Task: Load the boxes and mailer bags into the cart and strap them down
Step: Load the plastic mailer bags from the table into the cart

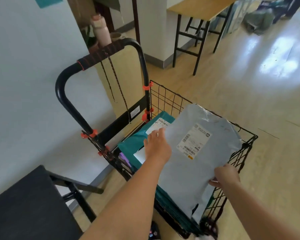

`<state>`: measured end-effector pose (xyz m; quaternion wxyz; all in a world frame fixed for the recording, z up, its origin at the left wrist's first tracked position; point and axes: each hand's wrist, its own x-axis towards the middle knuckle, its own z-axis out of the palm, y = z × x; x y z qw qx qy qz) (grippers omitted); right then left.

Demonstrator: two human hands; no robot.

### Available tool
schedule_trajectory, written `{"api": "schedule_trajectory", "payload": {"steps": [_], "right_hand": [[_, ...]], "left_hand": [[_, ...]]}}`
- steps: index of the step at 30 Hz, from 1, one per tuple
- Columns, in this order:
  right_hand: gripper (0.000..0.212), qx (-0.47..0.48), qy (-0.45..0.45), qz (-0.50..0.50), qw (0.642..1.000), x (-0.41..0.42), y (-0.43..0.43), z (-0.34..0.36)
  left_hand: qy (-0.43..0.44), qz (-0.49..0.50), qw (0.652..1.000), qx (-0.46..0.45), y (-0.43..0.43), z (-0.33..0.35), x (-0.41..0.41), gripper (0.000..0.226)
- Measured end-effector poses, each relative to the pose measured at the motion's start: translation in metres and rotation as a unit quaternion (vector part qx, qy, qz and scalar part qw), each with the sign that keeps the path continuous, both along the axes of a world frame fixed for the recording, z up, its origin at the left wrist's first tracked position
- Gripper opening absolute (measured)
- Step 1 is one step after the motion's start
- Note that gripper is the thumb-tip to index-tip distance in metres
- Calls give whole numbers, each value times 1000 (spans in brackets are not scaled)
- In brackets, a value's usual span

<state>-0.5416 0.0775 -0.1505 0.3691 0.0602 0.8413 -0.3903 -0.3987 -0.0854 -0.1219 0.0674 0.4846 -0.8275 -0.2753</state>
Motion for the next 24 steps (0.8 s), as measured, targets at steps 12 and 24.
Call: {"api": "schedule_trajectory", "payload": {"steps": [12,24], "right_hand": [[19,211,142,500,828,-101,-44,-30],[75,168,264,753,579,-104,-94,-48]], "left_hand": [[-238,65,946,211,37,-67,-44,81],[-294,144,931,163,23,-90,-29,123]]}}
